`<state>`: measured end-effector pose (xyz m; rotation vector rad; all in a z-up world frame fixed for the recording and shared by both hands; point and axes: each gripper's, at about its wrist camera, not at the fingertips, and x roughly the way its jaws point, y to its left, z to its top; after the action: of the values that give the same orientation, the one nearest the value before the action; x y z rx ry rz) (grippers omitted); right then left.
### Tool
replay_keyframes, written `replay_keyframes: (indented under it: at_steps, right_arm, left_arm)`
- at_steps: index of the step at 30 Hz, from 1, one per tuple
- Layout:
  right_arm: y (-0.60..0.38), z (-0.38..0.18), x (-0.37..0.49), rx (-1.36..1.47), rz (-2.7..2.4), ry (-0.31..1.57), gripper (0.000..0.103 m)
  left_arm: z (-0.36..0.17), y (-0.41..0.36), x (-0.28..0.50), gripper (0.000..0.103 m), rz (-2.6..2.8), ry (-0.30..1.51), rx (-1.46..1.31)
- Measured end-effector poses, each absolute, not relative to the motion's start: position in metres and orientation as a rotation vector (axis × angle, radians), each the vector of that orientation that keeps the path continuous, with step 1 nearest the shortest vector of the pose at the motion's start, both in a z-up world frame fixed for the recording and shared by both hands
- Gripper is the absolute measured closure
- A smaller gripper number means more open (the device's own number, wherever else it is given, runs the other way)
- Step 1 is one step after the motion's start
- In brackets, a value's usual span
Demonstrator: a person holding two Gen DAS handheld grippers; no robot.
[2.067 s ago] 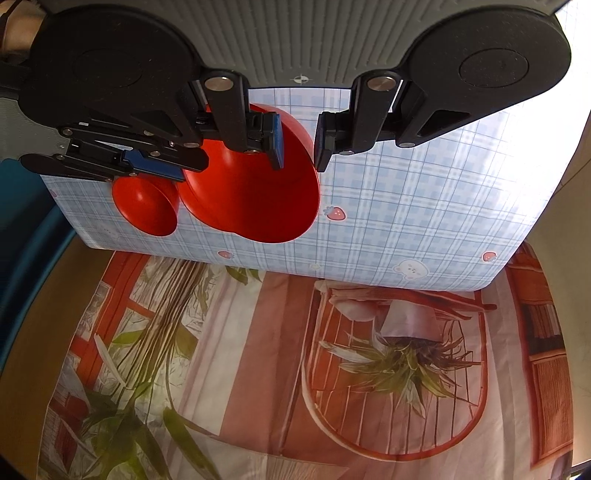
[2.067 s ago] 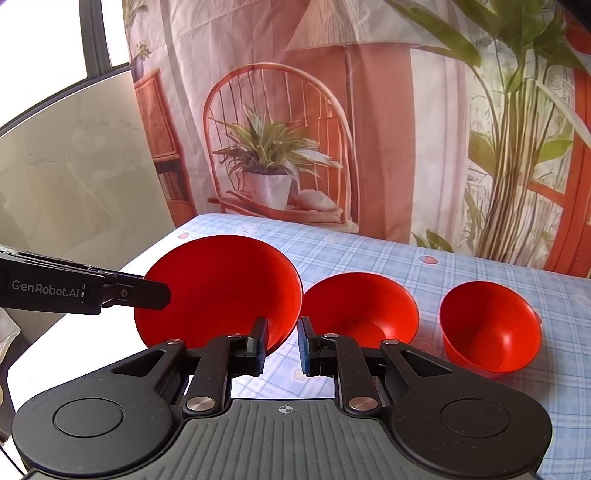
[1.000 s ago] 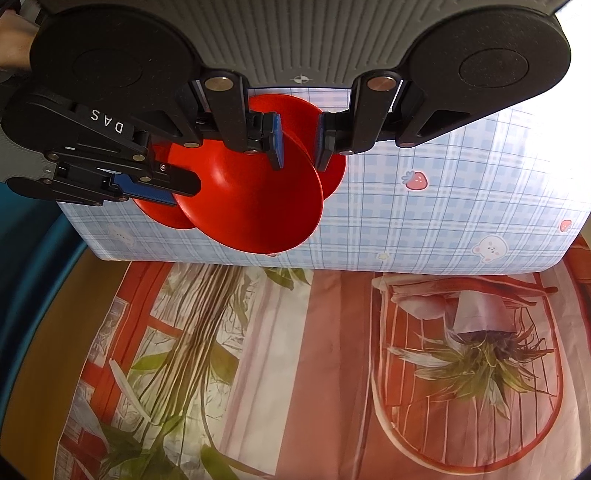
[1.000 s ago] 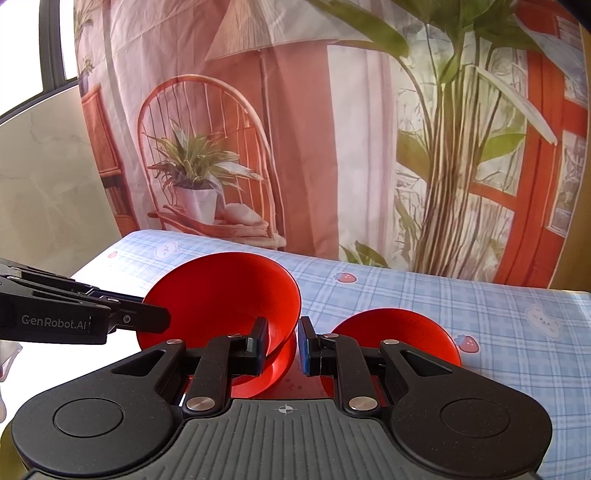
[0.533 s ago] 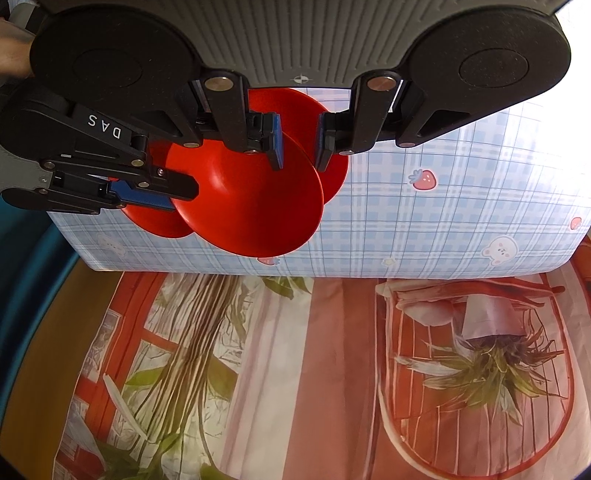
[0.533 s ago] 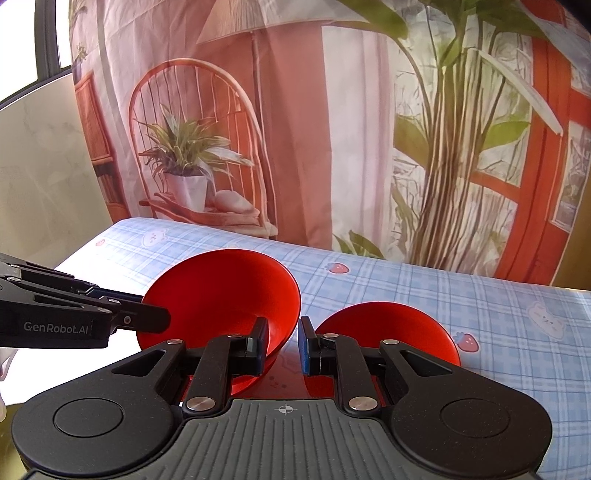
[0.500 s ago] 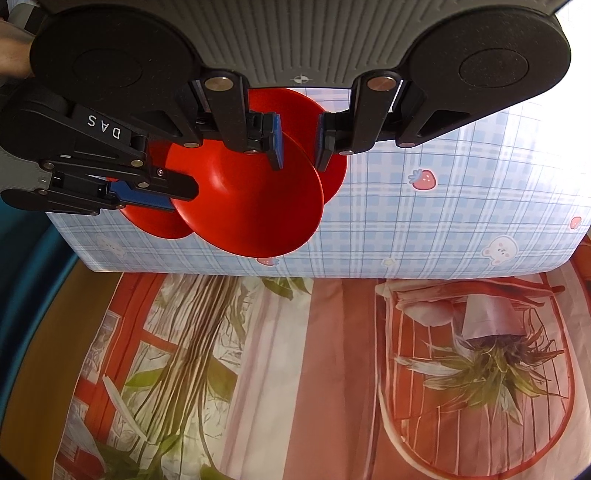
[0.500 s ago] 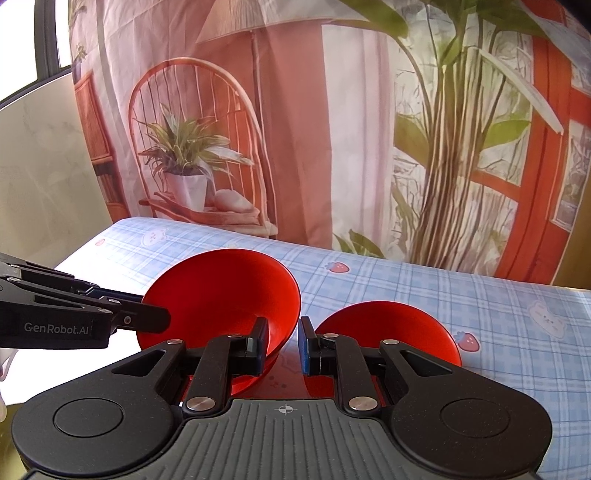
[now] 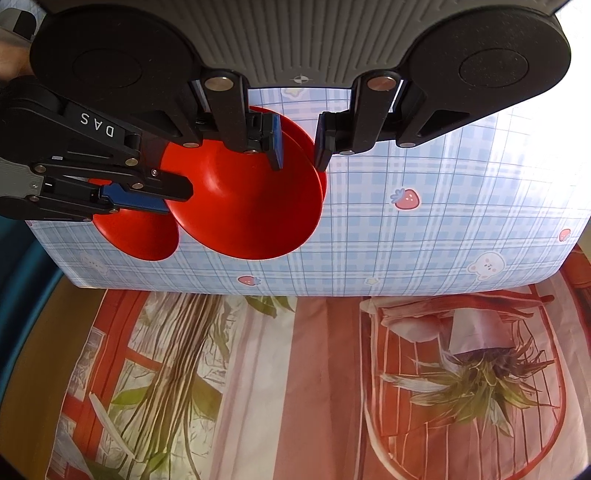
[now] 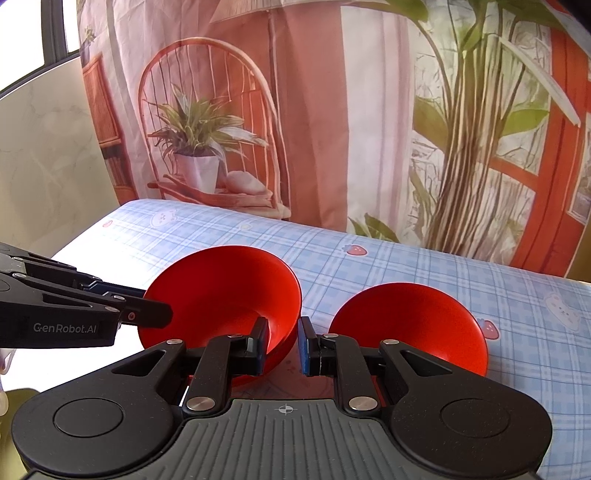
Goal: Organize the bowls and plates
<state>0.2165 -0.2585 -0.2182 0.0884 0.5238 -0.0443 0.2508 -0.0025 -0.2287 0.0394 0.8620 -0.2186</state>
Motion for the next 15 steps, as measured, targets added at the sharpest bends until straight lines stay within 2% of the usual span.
replay_keyframes:
  at_steps: [15]
  right_arm:
    - [-0.274,-0.211,0.201,0.071,-0.076,0.496,0.085]
  left_arm:
    - [-0.219,-0.005,0.247,0.081,-0.192,0.835,0.013]
